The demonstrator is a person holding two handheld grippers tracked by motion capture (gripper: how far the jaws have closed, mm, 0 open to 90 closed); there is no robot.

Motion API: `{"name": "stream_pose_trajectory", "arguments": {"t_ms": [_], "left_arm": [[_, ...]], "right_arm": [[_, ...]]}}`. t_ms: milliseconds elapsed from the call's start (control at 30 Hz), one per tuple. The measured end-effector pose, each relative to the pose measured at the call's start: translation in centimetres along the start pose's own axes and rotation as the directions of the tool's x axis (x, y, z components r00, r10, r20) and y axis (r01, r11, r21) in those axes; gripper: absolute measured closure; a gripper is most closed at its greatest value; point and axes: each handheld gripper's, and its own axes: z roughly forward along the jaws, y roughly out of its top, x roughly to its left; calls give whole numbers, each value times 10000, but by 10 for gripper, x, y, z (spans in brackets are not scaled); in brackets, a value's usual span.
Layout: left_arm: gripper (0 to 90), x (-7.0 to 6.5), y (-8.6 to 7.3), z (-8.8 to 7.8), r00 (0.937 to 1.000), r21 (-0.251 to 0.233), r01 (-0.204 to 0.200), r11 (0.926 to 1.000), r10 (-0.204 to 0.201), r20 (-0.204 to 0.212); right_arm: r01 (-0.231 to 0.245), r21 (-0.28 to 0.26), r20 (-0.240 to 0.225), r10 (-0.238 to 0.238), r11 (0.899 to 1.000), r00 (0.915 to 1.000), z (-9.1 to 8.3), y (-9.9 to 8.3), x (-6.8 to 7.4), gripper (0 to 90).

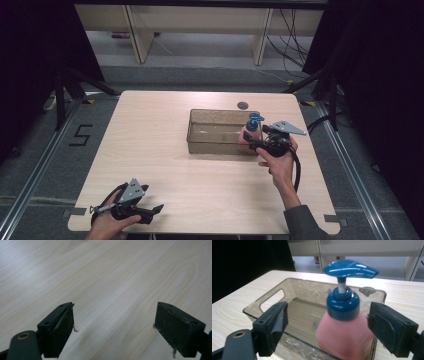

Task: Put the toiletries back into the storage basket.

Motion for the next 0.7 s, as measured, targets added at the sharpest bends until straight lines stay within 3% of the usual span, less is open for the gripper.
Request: {"name": "stream_pose_trajectory", "arguments": {"t_ms": [67,133,167,233,467,500,533,700], "left_arm": [[154,0,0,0,10000,5,41,10000,-41,13],[153,-2,0,0,9995,-81,317,9995,-317,93],[154,-1,0,0,9998,4,187,9998,-187,73],[154,-2,0,0,9995,-78,293,9995,-292,90],[154,-1,0,0,9998,8,189,9998,-189,81],[154,-1,0,0,9998,6,185,9998,-185,83],[154,-1,0,0,9998,12,179,9998,-179,87],[154,-1,0,0,9998,11,195,9998,-195,81]], "right_arm": [[-14,-116,-125,12,9999,9999,1,-1,0,174],[241,-10,96,-241,9997,9997,0,-2,0,175],[-65,35,-71,65,10000,10000,-1,-2,2,175],[114,-149,-94,-116,9998,9999,0,-4,2,175],[346,21,9,-346,9994,9994,-5,-4,5,175],[-42,-58,-185,41,10000,9998,-5,-6,9,175],[258,-64,-199,-259,9996,9995,-4,-6,8,176],[282,-34,-362,-283,9996,9989,-5,-7,12,175]]}}
